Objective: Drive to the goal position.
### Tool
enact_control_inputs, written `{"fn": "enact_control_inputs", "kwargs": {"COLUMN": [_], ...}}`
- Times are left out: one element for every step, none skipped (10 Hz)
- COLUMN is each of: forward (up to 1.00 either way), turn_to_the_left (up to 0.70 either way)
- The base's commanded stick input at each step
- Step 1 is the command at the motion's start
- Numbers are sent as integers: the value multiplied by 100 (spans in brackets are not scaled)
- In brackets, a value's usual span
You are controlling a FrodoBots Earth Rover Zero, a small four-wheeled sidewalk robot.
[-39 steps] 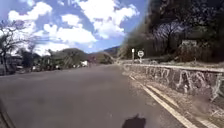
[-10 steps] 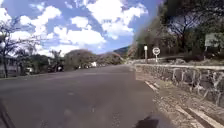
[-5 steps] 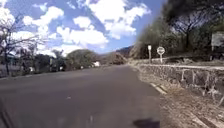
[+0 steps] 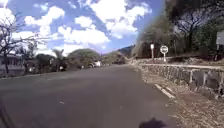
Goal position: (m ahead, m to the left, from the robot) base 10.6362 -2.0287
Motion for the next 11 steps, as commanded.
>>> {"fn": "enact_control_inputs", "kwargs": {"forward": [50,50,50,50,50,50,50,50,50,50,50], "turn_to_the_left": [0,0,0,0,0,0,0,0,0,0,0]}}
